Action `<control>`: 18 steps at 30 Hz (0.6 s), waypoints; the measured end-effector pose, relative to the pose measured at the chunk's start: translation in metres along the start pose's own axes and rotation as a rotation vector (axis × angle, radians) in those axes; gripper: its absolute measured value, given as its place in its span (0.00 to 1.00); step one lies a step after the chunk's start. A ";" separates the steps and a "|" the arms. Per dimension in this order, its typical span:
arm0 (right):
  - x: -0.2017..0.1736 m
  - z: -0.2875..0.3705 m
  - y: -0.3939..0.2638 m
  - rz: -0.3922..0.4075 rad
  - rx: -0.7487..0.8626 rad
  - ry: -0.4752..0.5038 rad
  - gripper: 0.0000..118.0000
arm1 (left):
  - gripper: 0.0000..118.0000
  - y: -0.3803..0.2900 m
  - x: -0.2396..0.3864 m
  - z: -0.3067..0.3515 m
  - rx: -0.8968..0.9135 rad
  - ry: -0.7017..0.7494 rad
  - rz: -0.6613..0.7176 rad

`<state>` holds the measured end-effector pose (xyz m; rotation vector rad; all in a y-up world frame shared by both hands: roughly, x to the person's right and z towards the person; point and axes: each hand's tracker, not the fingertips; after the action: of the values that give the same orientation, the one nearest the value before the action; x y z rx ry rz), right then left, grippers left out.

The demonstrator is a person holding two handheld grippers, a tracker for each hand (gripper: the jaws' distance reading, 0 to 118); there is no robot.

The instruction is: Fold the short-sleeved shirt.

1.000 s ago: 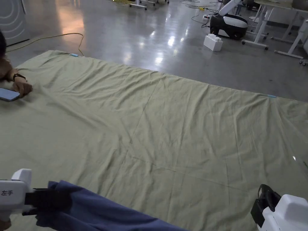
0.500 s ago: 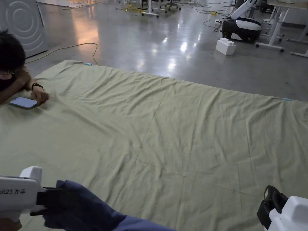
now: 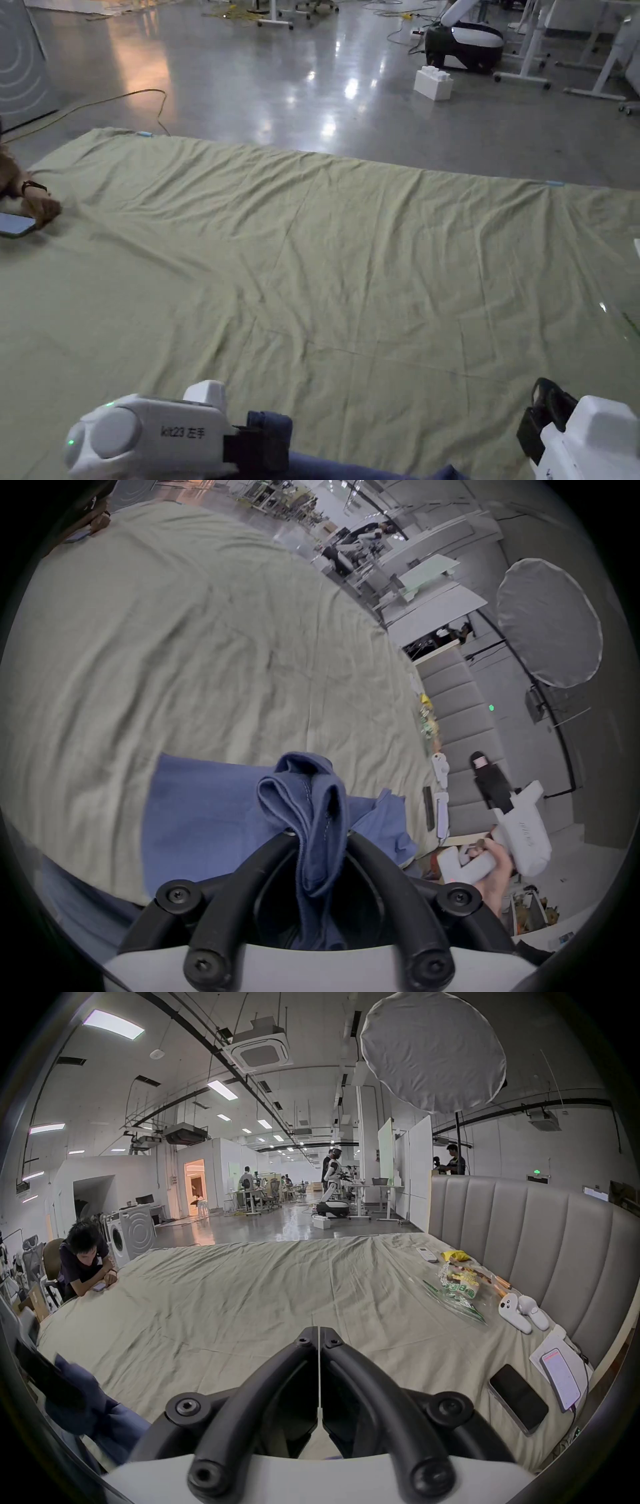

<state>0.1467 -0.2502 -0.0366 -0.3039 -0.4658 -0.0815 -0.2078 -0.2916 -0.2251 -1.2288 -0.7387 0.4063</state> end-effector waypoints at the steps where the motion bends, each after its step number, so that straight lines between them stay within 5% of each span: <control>1: 0.002 0.001 -0.001 -0.003 -0.002 -0.003 0.01 | 0.09 -0.003 0.002 -0.014 -0.025 0.027 -0.007; 13: 0.013 0.004 -0.010 -0.018 -0.023 -0.035 0.01 | 0.10 -0.031 0.001 -0.087 -0.111 0.144 -0.018; 18: 0.013 0.003 -0.014 -0.020 -0.037 -0.034 0.01 | 0.38 -0.027 0.006 -0.072 -0.105 0.061 -0.016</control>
<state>0.1546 -0.2628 -0.0246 -0.3376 -0.5017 -0.1051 -0.1556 -0.3461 -0.2081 -1.3278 -0.7241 0.3185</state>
